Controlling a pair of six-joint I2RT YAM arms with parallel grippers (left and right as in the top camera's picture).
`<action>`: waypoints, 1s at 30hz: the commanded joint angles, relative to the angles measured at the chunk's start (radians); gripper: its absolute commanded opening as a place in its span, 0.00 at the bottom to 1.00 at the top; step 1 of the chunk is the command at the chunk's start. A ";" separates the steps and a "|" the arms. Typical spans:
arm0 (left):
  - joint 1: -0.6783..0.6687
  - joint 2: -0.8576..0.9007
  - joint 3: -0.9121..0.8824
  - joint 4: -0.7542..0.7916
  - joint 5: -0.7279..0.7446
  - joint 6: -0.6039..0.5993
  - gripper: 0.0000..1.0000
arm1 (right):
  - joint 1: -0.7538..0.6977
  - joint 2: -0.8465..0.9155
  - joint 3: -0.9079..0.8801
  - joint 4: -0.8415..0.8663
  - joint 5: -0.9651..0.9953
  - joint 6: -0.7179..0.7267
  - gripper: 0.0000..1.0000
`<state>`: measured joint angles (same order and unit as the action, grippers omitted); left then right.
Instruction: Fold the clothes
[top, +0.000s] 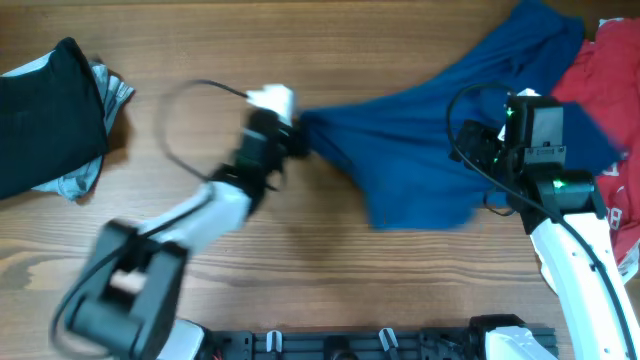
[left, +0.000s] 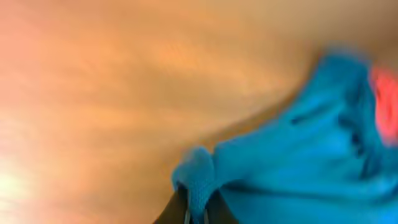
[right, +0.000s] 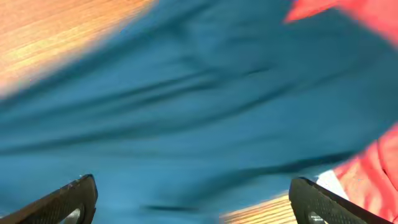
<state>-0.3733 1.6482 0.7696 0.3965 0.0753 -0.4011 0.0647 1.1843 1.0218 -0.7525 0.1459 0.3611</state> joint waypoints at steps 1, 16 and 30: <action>0.286 -0.080 0.071 0.007 -0.055 0.027 0.04 | -0.002 -0.010 0.018 0.000 -0.011 0.007 0.99; 0.259 -0.032 0.160 -0.981 0.448 -0.132 1.00 | -0.002 -0.010 0.018 -0.004 -0.011 0.008 1.00; 0.030 0.003 0.107 -0.846 0.323 -0.499 1.00 | -0.002 -0.010 0.018 0.000 -0.012 0.009 1.00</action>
<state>-0.2821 1.6161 0.8932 -0.4911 0.4164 -0.7887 0.0647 1.1843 1.0222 -0.7555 0.1459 0.3614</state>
